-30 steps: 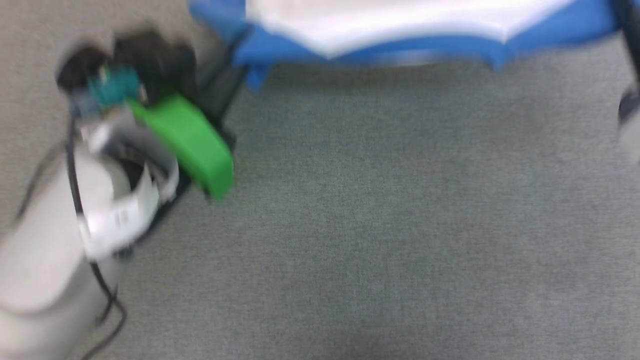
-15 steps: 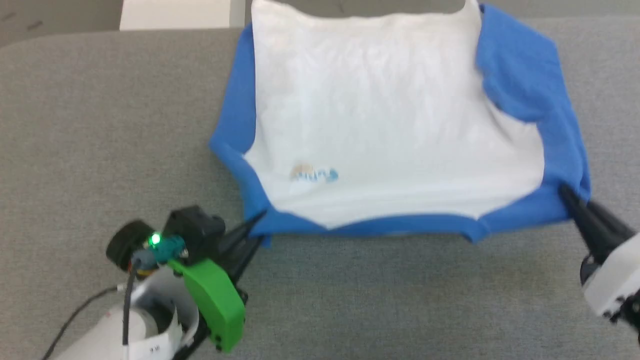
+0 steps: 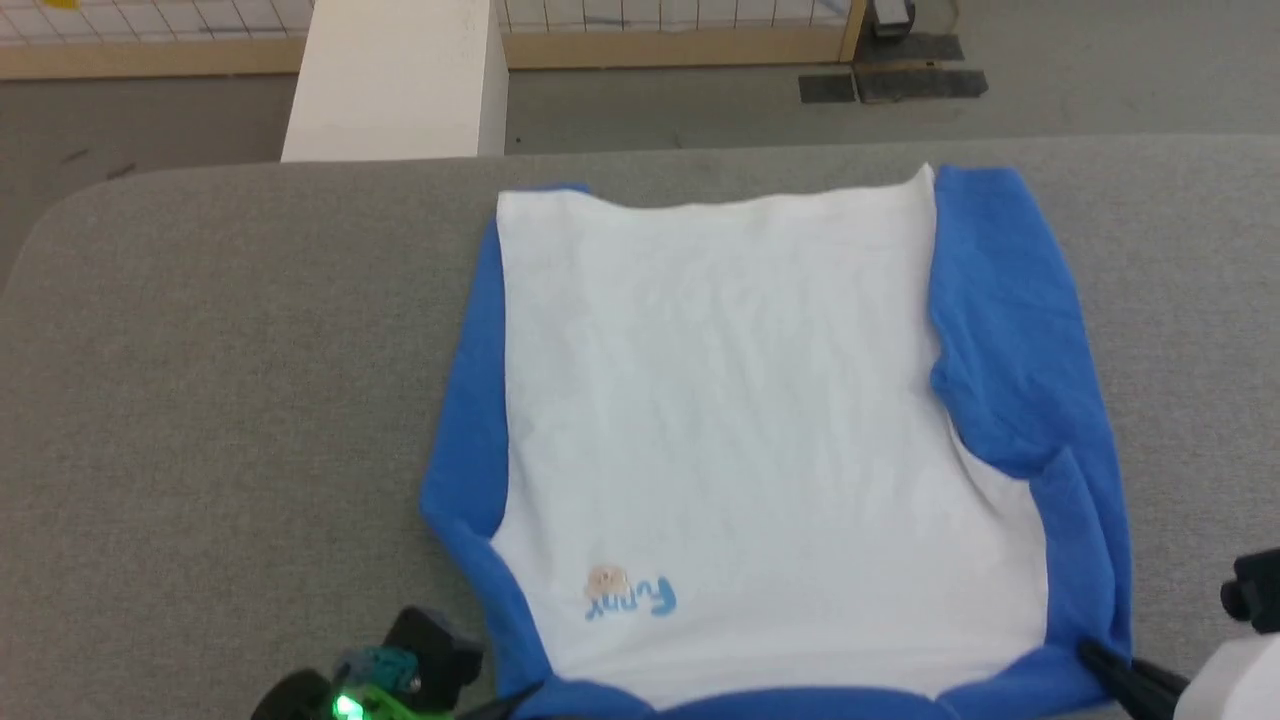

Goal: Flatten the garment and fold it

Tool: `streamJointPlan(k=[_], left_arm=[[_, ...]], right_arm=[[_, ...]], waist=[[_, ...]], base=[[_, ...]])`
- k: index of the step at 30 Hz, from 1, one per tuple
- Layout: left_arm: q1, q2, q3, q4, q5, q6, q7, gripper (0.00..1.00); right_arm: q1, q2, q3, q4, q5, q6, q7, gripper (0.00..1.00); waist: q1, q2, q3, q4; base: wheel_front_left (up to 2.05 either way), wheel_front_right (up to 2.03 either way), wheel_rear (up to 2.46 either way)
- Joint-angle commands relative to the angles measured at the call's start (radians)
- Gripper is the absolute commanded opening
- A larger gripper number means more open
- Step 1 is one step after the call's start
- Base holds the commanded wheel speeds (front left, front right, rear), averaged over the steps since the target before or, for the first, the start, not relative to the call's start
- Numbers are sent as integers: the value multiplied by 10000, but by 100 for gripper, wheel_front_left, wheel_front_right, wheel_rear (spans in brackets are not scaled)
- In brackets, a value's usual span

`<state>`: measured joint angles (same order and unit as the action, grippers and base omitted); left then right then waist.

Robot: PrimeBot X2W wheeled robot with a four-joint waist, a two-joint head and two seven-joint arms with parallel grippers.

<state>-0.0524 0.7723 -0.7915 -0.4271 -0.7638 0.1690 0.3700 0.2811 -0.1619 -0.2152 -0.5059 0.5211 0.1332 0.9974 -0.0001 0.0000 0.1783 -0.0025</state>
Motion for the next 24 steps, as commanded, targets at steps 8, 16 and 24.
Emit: streamJointPlan(k=[8, 16, 24], left_arm=[[904, 65, -208, 443, -463, 136, -111, 0], [476, -901, -257, 2005, -393, -263, -906, 0], [-4, -1761, -270, 3413, -703, -505, -1034, 84]], right_arm=[[1186, -40, -296, -301, 176, -25, 525, 0], [930, -22, 146, 927, -517, -25, -437, 0], [356, 51, 917, 2733, -636, -25, -1494, 100]], waist=[[1, 0, -427, 115], [1, 0, -478, 225], [1, 0, -448, 220]], base=[[0, 0, 0], [0, 0, 0], [0, 0, 0]])
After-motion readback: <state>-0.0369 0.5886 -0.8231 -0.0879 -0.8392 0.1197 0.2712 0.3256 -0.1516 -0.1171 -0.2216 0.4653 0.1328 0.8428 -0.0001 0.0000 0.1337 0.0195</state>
